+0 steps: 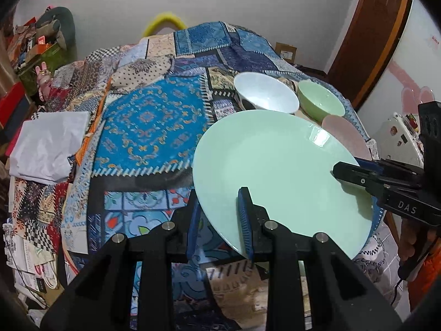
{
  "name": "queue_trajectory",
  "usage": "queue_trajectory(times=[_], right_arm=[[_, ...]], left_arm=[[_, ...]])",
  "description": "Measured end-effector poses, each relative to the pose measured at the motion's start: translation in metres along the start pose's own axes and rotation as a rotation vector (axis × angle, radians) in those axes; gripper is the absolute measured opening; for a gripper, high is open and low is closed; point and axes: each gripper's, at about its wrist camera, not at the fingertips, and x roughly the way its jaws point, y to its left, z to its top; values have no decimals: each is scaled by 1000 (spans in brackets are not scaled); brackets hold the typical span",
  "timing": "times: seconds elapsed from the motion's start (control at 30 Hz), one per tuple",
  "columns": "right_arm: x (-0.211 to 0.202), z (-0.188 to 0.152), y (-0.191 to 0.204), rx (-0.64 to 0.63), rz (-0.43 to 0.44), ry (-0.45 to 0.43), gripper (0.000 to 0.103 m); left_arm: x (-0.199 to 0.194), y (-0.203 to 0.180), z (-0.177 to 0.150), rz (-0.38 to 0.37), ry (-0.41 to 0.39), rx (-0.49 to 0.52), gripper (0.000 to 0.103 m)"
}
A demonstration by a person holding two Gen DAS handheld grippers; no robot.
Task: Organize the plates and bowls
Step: 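Lower the mint green plate against the white plate with both tools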
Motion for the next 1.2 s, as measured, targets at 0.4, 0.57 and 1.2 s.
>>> queue_trajectory(times=[0.4,0.57,1.2], right_arm=[[11,-20,-22,88,11,31,28],[16,-24,-25,87,3,47,28],[31,-29,-31,91,-10,89,27]], left_arm=[[28,-13,-14,-30,69,-7,27],[39,-15,-16,-28,95,-13,27],[65,-17,-16,14,127,14,27]])
